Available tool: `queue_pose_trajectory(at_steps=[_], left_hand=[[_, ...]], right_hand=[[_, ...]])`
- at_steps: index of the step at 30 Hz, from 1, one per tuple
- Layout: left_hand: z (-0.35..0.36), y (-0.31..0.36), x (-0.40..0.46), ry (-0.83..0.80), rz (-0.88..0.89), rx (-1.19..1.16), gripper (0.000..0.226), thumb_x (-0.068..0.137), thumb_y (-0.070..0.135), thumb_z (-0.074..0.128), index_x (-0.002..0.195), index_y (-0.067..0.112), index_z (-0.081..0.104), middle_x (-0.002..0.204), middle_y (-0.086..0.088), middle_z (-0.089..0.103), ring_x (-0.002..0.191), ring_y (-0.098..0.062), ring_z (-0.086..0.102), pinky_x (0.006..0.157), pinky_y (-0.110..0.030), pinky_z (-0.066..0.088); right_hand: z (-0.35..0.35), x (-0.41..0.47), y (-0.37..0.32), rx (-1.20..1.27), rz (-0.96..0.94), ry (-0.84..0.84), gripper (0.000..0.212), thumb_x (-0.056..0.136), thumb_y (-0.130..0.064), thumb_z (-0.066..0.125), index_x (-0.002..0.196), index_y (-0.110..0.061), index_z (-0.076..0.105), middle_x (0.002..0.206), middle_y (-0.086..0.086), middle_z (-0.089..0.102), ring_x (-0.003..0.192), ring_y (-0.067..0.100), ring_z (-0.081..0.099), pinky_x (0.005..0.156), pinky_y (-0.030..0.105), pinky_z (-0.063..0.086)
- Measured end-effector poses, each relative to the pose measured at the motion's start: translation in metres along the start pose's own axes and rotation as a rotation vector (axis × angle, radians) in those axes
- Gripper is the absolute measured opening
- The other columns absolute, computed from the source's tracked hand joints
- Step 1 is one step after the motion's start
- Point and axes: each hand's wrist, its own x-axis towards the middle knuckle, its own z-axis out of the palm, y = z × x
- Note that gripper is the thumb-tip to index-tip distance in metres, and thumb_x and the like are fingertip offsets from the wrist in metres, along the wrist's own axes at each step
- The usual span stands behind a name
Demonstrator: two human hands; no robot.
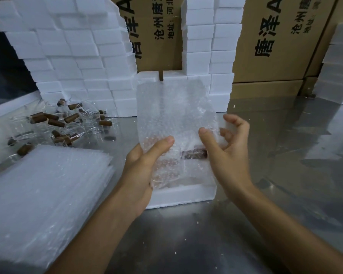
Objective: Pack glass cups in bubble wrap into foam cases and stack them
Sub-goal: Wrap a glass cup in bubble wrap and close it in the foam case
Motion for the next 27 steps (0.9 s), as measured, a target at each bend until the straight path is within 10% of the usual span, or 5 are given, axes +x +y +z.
queue_pose_trajectory(at_steps=[4,9,15,18,27], left_hand=[[0.001,0.004,0.001,0.019,-0.046,-0.033,0.058,0.071,0.034,0.08,0.124,0.017,0.066,0.121,-0.006,0.07,0.113,-0.029,0.065,0.099,-0.058,0.048],[0.003,0.006,-0.002,-0.011,-0.05,-0.048,0.054,0.072,0.032,0.073,0.122,0.013,0.067,0.117,-0.011,0.071,0.105,-0.029,0.07,0.092,-0.054,0.053],[0.004,0.006,-0.002,-0.031,-0.008,-0.068,0.053,0.066,0.03,0.081,0.113,0.008,0.069,0.111,-0.017,0.072,0.102,-0.029,0.071,0.076,-0.039,0.058],[0.005,0.003,-0.003,-0.072,-0.007,-0.07,0.048,0.069,0.03,0.082,0.111,0.01,0.071,0.113,-0.015,0.072,0.108,-0.03,0.068,0.089,-0.045,0.055],[0.004,0.003,-0.006,-0.188,0.049,-0.054,0.027,0.078,0.023,0.072,0.104,0.013,0.074,0.111,-0.017,0.072,0.105,-0.032,0.069,0.08,-0.038,0.057]], right_hand=[[-0.006,0.002,0.001,-0.202,-0.289,-0.202,0.061,0.094,-0.027,0.066,0.146,-0.041,0.037,0.129,-0.009,0.057,0.074,0.01,0.069,0.072,0.028,0.058],[-0.004,0.0,0.003,-0.29,-0.085,-0.366,0.061,0.085,-0.063,0.058,0.132,-0.026,0.062,0.117,-0.005,0.067,0.1,0.005,0.067,0.09,0.026,0.05],[-0.001,0.0,-0.001,-0.269,-0.129,-0.36,0.038,0.087,-0.06,0.054,0.071,-0.031,0.073,0.083,-0.008,0.059,0.094,0.009,0.059,0.083,0.023,0.047],[0.002,-0.001,-0.003,-0.186,-0.134,-0.334,0.049,0.095,-0.048,0.055,0.056,-0.018,0.054,0.058,-0.011,0.048,0.059,0.005,0.049,0.061,0.022,0.04],[0.001,0.002,-0.007,-0.079,0.042,-0.263,0.05,0.1,-0.029,0.055,0.058,-0.01,0.037,0.054,0.0,0.031,0.049,0.012,0.03,0.049,0.024,0.029]])
